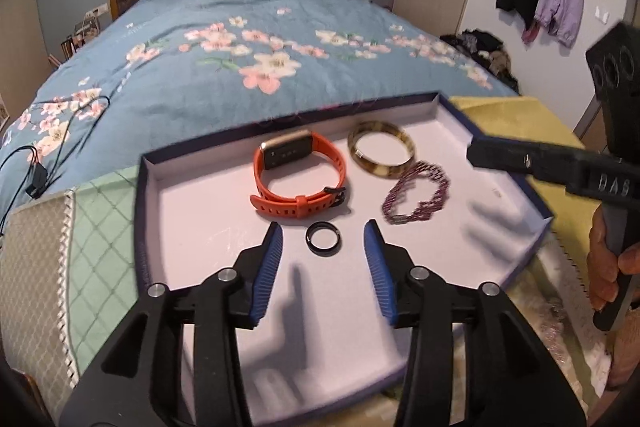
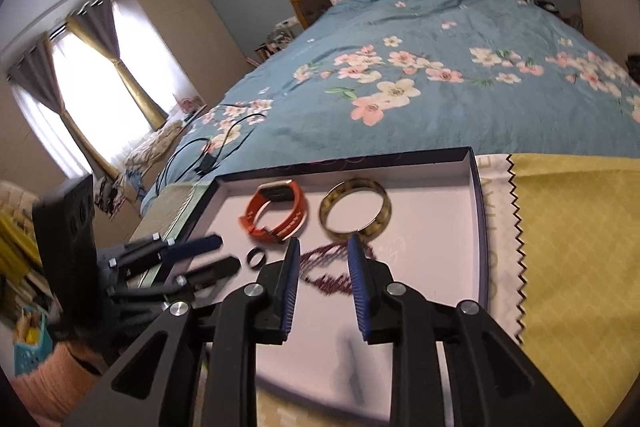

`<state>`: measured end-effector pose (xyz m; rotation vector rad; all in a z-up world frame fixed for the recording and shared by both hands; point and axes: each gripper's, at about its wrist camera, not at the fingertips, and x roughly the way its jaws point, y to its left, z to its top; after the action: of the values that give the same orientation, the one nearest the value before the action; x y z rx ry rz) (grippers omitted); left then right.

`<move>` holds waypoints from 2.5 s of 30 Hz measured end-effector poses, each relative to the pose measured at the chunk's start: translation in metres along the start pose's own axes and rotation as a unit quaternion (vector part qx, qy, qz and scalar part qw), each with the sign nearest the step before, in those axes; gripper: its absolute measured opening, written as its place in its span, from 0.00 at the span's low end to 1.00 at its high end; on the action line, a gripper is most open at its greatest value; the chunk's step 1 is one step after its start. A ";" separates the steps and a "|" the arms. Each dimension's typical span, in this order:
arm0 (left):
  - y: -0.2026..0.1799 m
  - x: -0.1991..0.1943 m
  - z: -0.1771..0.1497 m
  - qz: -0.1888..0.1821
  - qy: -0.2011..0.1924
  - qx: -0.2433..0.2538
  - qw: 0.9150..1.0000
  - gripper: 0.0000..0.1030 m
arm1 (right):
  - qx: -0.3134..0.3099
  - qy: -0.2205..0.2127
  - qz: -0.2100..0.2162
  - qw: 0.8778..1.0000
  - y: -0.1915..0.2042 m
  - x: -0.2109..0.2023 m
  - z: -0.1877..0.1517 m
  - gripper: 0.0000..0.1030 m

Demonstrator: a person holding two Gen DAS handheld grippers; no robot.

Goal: Organize jewelry
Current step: 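Open the left tool to release the ring while the right tool releases the bracelet, then move the right tool to the clear crystal bracelet while the left tool approaches the pink pendant, then close the right tool on the crystal bracelet while the left tool grasps the pink pendant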

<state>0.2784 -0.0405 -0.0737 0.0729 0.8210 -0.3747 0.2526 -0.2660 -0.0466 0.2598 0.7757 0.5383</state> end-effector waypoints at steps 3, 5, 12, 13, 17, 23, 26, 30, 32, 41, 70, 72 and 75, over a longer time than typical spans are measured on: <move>0.000 -0.027 -0.005 -0.001 -0.026 0.001 1.000 0.47 | -0.024 -0.004 0.006 1.000 0.008 -0.019 -0.011 0.24; 0.000 -0.045 -0.012 -0.003 -0.041 0.001 0.999 0.48 | -0.038 -0.005 0.007 0.999 0.013 -0.030 -0.019 0.28; -0.002 -0.085 -0.048 -0.007 -0.056 0.003 0.998 0.49 | -0.062 0.029 -0.011 0.998 0.013 -0.054 -0.064 0.31; -0.002 -0.087 -0.053 -0.007 -0.055 0.006 0.998 0.49 | -0.060 0.034 -0.013 0.998 0.011 -0.055 -0.069 0.31; -0.010 -0.093 -0.077 -0.013 -0.042 0.005 0.999 0.49 | -0.049 0.048 -0.019 0.997 0.005 -0.060 -0.090 0.36; -0.010 -0.097 -0.102 -0.023 -0.032 -0.012 0.999 0.50 | -0.051 0.069 -0.026 0.996 0.008 -0.059 -0.111 0.42; -0.011 -0.099 -0.111 -0.022 -0.030 -0.014 0.999 0.50 | -0.051 0.075 -0.025 0.996 0.010 -0.057 -0.118 0.42; -0.015 -0.103 -0.118 -0.025 -0.030 -0.009 0.999 0.50 | -0.057 0.077 -0.033 0.995 0.014 -0.055 -0.122 0.42; -0.019 -0.106 -0.122 -0.027 -0.030 -0.003 0.999 0.51 | -0.062 0.076 -0.038 0.994 0.016 -0.055 -0.123 0.42; -0.032 -0.104 -0.129 -0.036 -0.020 0.016 0.999 0.55 | -0.066 0.073 -0.051 0.994 0.016 -0.057 -0.126 0.27; -0.051 -0.032 -0.094 -0.087 0.043 -0.010 0.995 0.11 | -0.046 0.008 0.012 0.999 0.021 -0.087 -0.102 0.08; -0.050 -0.034 -0.095 -0.086 0.041 -0.011 0.995 0.11 | -0.045 0.004 0.018 0.999 0.023 -0.089 -0.100 0.08; -0.051 -0.038 -0.096 -0.088 0.037 -0.009 0.995 0.11 | -0.043 -0.005 0.021 0.999 0.023 -0.093 -0.096 0.08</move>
<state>0.1691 -0.0570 -0.1072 -0.0035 0.9063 -0.5324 0.1205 -0.2948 -0.0483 0.1995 0.7379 0.6076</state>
